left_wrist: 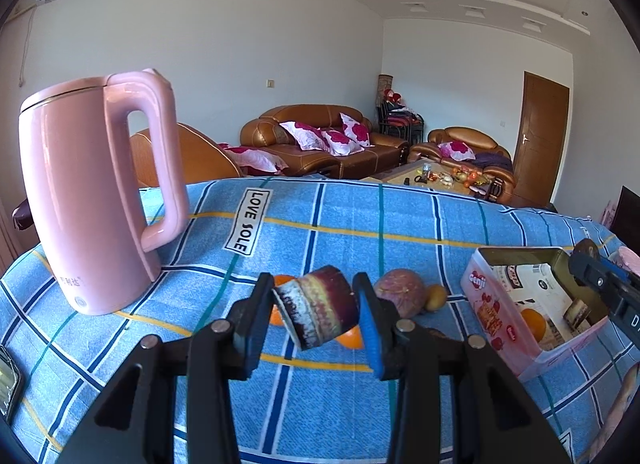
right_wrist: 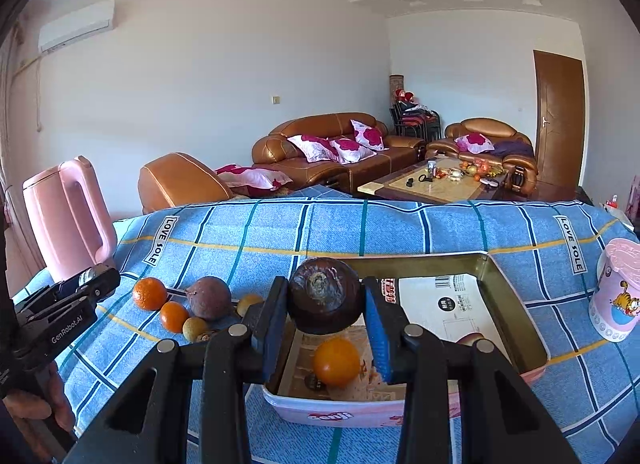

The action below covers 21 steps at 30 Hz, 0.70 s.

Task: Organize fruits
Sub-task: 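Carry both items over the tin and release the chocolate ball from the right tool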

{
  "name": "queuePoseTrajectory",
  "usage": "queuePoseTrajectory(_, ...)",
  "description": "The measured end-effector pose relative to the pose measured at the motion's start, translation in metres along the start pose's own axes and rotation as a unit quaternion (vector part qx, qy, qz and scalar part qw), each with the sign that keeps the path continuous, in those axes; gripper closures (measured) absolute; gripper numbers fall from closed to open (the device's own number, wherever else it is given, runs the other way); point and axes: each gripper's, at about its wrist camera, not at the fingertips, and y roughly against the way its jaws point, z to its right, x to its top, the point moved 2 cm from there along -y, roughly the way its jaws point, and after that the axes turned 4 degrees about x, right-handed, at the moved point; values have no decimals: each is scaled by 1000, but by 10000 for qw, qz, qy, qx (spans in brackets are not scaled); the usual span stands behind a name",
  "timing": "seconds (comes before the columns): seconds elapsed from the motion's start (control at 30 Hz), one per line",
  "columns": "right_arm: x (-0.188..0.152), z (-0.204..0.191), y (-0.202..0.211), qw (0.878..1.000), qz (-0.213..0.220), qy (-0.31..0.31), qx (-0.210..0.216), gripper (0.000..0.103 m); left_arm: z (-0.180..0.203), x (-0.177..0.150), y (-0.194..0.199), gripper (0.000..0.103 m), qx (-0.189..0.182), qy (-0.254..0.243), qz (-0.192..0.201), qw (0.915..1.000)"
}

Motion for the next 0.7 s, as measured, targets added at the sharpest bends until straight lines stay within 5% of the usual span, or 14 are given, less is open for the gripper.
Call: queuePoseTrajectory(0.7,8,67,11,9988,129,-199,-427,64,78,4,3,61,-407,-265,12,9988)
